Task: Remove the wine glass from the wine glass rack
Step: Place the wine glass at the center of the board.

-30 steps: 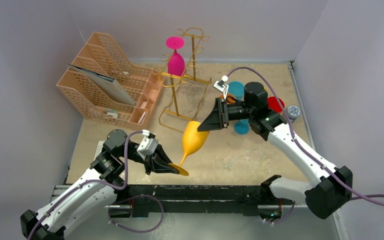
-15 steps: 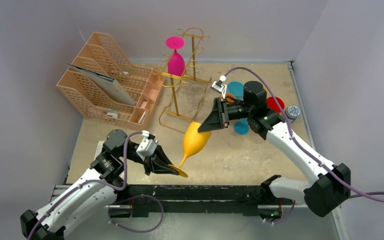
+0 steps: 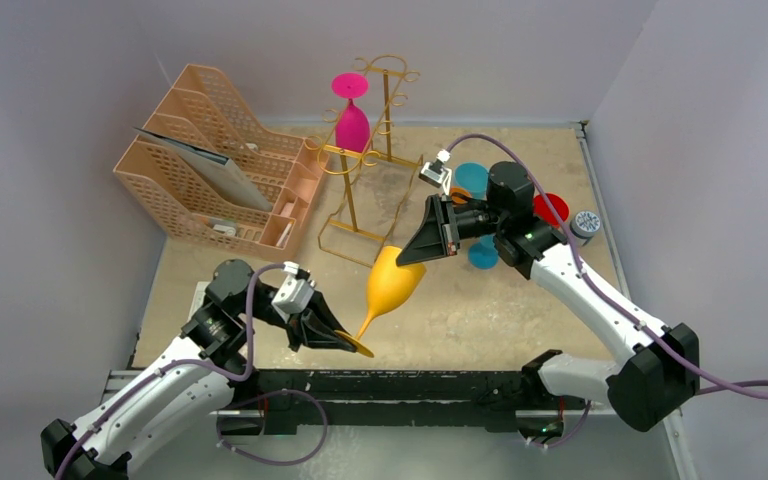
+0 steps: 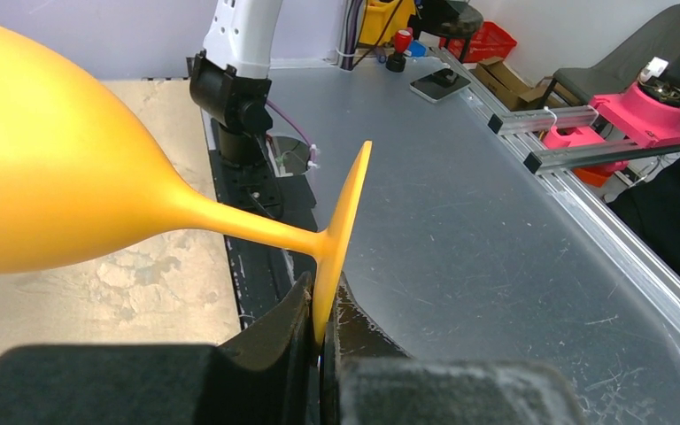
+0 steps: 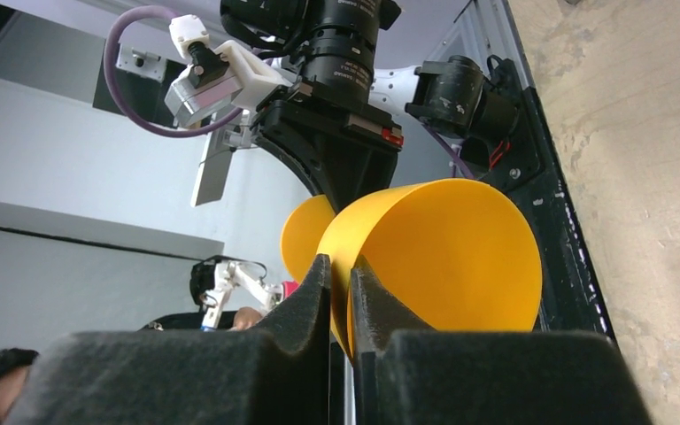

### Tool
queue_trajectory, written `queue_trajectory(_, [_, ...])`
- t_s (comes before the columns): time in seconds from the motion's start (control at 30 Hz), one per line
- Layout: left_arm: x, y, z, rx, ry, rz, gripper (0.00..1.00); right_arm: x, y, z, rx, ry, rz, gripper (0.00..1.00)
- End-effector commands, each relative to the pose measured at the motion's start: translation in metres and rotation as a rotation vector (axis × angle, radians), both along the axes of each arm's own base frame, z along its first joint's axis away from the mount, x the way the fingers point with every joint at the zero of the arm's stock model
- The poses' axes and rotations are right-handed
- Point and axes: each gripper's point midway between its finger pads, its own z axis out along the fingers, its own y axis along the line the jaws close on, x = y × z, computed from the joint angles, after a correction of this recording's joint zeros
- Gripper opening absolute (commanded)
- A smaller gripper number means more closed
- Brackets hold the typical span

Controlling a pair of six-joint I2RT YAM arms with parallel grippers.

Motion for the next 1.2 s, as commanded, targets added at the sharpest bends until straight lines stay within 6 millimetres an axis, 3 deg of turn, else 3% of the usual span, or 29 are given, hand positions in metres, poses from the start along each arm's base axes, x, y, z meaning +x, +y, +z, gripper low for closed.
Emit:
queue_trajectory(0.0, [0.003,-0.002,0.003,-0.016,-0.012,0.012,0.0,-0.004,-0.001,0.004,0.019,-0.012,0.025,0.04])
queue_trajectory(0.07, [0.003,-0.002,0.003,-0.015,-0.009,0.01,0.0,-0.004,-0.001,0.004,0.019,-0.011,0.024,0.0])
queue_trajectory(0.4, [0.005,-0.004,0.002,-0.013,0.006,0.009,0.0,-0.005,-0.002,0.005,0.025,-0.024,0.008,0.0])
queue_trajectory(0.8, [0.01,-0.006,-0.002,0.012,0.029,0.037,0.23,-0.005,-0.003,0.006,0.023,-0.03,-0.013,0.0])
queue_trajectory(1.17, [0.014,-0.006,-0.006,0.046,0.048,0.068,0.33,-0.006,-0.005,0.005,0.01,-0.036,-0.044,0.0])
